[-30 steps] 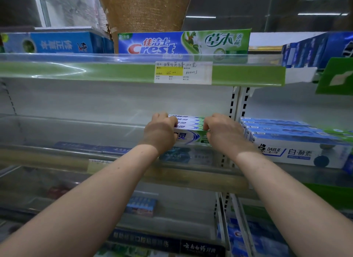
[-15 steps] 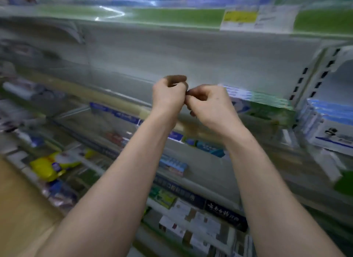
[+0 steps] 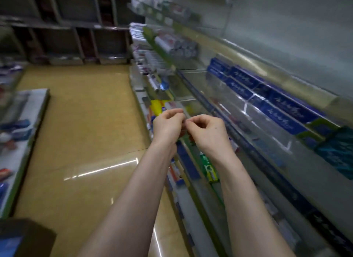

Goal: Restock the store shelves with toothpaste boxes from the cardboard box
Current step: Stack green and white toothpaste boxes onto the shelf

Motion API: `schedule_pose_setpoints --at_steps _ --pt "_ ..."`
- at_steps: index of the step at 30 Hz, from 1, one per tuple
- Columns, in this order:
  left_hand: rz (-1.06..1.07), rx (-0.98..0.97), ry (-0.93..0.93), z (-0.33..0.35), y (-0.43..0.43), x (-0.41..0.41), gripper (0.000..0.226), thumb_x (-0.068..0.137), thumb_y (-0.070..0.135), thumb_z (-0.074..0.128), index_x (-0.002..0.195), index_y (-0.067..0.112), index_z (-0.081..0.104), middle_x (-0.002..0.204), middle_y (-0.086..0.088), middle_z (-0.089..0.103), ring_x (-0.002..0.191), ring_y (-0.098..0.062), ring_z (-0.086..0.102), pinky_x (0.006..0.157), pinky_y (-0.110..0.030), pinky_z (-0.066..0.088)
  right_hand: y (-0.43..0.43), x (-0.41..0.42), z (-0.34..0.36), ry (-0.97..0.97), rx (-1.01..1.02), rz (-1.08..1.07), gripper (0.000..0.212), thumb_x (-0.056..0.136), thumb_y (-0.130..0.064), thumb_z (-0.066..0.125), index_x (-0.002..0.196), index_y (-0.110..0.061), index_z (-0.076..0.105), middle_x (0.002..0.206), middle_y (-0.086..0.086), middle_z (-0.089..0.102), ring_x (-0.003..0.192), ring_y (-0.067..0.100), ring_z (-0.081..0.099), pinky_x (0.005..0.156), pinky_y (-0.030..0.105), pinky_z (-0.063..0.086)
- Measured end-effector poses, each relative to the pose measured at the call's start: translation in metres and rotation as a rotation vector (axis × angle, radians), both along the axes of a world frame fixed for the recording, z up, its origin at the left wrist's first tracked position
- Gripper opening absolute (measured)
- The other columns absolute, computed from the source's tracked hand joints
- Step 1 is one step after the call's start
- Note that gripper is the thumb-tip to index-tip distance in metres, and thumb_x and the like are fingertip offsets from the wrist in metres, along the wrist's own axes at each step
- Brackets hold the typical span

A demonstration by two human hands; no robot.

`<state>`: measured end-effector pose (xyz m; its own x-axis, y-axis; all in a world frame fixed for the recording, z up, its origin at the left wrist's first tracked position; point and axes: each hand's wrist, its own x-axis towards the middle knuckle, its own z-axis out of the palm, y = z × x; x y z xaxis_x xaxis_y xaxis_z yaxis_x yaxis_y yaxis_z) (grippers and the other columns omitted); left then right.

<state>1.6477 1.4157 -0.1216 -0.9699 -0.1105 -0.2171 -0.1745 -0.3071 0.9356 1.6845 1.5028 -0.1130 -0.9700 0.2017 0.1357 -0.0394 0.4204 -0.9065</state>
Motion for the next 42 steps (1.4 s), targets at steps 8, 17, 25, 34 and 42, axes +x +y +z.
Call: schedule_pose_setpoints --at_steps 8,17,25,34,42 --pt "0.311 0.023 -0.178 -0.050 -0.167 0.062 0.015 0.088 0.003 0.054 0.085 0.015 0.062 0.078 -0.007 0.062 0.068 -0.018 0.056 0.063 -0.027 0.049 -0.159 0.022 -0.038 -0.175 0.043 0.369 0.016 0.087 -0.020 0.063 0.073 -0.018 0.070 0.067 -0.003 0.069 0.071 0.015 0.064 0.078 0.046 0.056" --pt "0.493 0.084 -0.314 -0.099 -0.301 0.156 0.017 0.086 0.003 0.052 0.087 0.016 0.063 0.080 -0.006 0.062 0.069 -0.017 0.058 0.058 -0.025 0.049 -0.291 0.094 -0.079 -0.314 0.115 0.571 0.017 0.086 -0.022 0.062 0.070 -0.020 0.067 0.059 -0.008 0.062 0.063 0.012 0.058 0.073 0.038 0.053" --pt "0.767 0.156 -0.488 -0.153 -0.416 0.253 0.012 0.092 0.006 0.052 0.091 0.015 0.060 0.065 -0.002 0.051 0.056 -0.011 0.048 0.056 -0.024 0.043 -0.405 0.140 -0.141 -0.442 0.187 0.773 0.022 0.085 -0.017 0.061 0.064 -0.020 0.064 0.058 -0.006 0.059 0.061 0.014 0.055 0.067 0.034 0.049" --pt "1.021 0.322 -0.771 -0.243 -0.468 0.296 0.009 0.093 0.009 0.053 0.090 0.016 0.058 0.070 -0.002 0.050 0.061 -0.013 0.049 0.054 -0.024 0.043 -0.492 0.138 -0.251 -0.635 0.345 0.957 0.029 0.085 -0.023 0.058 0.057 -0.015 0.059 0.063 0.008 0.061 0.064 0.026 0.056 0.068 0.045 0.053" --pt "1.034 0.444 -0.960 -0.320 -0.469 0.269 0.017 0.091 0.004 0.055 0.077 0.014 0.054 0.072 -0.005 0.050 0.063 -0.015 0.046 0.057 -0.026 0.044 -0.527 0.118 -0.337 -0.700 0.605 1.094 0.024 0.088 -0.022 0.057 0.066 -0.016 0.059 0.090 0.017 0.069 0.091 0.034 0.064 0.081 0.044 0.053"
